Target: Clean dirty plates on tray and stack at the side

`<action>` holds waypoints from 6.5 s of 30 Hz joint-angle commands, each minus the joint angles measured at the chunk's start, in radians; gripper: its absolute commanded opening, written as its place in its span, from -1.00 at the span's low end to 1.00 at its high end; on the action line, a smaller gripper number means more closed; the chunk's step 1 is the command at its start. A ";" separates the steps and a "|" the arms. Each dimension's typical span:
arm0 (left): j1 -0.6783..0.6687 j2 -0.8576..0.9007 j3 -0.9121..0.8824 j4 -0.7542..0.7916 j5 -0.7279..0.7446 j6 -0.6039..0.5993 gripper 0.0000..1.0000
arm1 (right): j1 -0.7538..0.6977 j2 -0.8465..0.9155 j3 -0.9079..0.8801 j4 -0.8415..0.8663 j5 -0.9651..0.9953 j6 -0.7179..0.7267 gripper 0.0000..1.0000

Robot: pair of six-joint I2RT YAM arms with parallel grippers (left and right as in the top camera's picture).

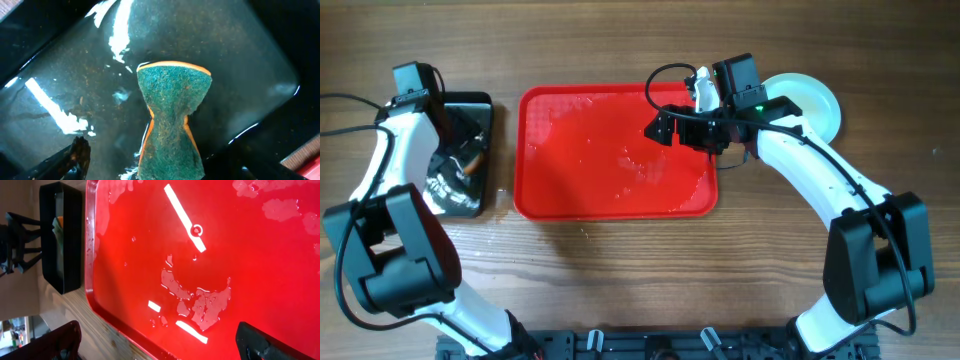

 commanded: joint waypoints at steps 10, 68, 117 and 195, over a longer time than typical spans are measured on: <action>0.004 -0.431 0.023 -0.246 0.365 -0.002 1.00 | 0.008 -0.150 -0.002 -0.108 0.026 -0.040 0.99; 0.004 -0.418 0.023 -0.312 0.365 -0.002 1.00 | -0.443 -1.787 -1.246 0.529 0.393 -0.377 0.99; -0.285 -1.276 -0.966 0.444 0.343 0.081 1.00 | -0.443 -1.785 -1.246 0.528 0.411 -0.445 0.99; -0.304 -1.863 -1.291 0.624 0.241 0.604 1.00 | -0.443 -1.782 -1.246 0.529 0.411 -0.445 0.99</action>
